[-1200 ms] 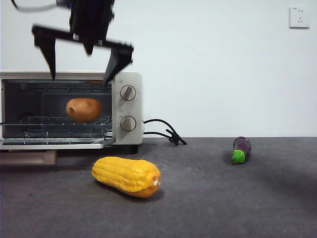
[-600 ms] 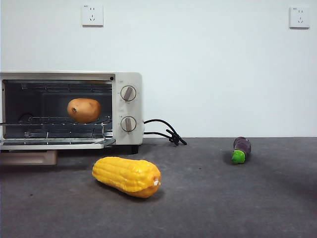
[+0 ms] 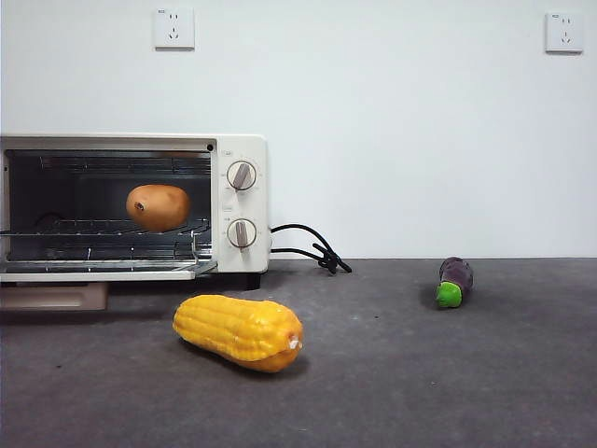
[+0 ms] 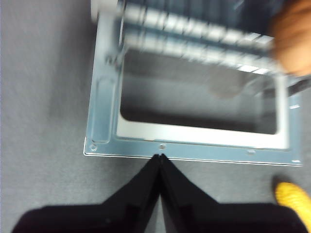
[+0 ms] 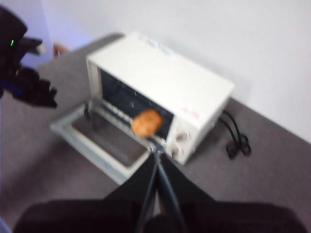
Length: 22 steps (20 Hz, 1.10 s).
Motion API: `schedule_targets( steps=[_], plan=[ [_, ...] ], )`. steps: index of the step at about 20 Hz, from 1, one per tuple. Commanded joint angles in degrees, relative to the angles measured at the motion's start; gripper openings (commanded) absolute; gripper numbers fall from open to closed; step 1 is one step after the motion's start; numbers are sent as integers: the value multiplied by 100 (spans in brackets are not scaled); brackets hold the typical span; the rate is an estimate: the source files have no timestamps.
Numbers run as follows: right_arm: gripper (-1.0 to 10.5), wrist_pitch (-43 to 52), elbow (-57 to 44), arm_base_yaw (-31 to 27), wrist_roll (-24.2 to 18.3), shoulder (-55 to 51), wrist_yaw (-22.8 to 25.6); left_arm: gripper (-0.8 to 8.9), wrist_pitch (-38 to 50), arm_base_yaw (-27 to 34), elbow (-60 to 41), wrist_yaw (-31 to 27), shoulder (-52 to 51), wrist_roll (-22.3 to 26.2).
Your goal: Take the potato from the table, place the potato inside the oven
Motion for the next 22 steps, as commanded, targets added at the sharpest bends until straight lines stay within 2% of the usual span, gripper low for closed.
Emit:
schedule_targets(
  steps=[1,5,9,11,15,19,22],
  plan=[
    [1,-122,-1207,9,118,-651,-9,-8,105,144,-79,26,424,109],
    [1,-122,-3222,7,566,-1878,22,-8,173,645,-92,85,1115,164],
    [1,-122,-4422,7,1191,-2776,293,-8,170,1167,-92,562,1770,223],
    [1,-122,-4739,7,1543,-3088,581,-8,170,1305,-92,800,2046,225],
    [1,-122,-5097,7,2098,-3580,979,-8,160,1370,-92,835,2516,219],
    [1,-122,-5130,7,2214,-3751,1093,-8,90,1309,-94,1209,2793,225],
    [1,-122,-5130,7,2218,-3744,1128,-8,221,1296,-94,1810,2804,219]
  ],
)
